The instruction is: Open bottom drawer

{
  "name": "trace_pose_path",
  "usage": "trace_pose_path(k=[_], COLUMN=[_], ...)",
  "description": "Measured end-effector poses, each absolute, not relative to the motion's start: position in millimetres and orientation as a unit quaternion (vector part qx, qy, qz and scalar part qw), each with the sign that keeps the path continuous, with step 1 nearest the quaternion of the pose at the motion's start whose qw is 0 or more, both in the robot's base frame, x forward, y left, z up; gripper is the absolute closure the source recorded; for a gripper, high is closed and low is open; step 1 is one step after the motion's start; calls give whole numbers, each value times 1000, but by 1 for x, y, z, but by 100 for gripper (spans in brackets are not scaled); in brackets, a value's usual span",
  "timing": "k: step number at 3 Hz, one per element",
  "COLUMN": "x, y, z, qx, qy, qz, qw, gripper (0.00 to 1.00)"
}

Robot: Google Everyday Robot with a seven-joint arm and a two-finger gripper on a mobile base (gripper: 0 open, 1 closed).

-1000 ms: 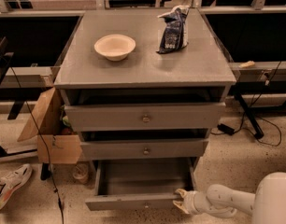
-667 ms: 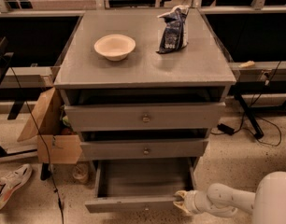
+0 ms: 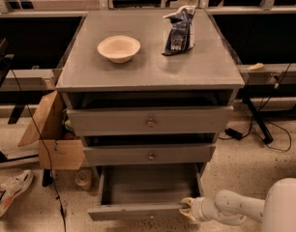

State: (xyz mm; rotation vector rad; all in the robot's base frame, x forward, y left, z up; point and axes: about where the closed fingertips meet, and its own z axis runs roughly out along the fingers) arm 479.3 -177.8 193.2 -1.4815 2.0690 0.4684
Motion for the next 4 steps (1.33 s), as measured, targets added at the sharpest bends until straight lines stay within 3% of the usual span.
trace_pose_path(k=[1, 4], x=[473, 464], y=[-183, -189], z=[192, 193], qx=[-544, -538], qy=[775, 782], qz=[170, 161], qw=[273, 272], gripper=[81, 11])
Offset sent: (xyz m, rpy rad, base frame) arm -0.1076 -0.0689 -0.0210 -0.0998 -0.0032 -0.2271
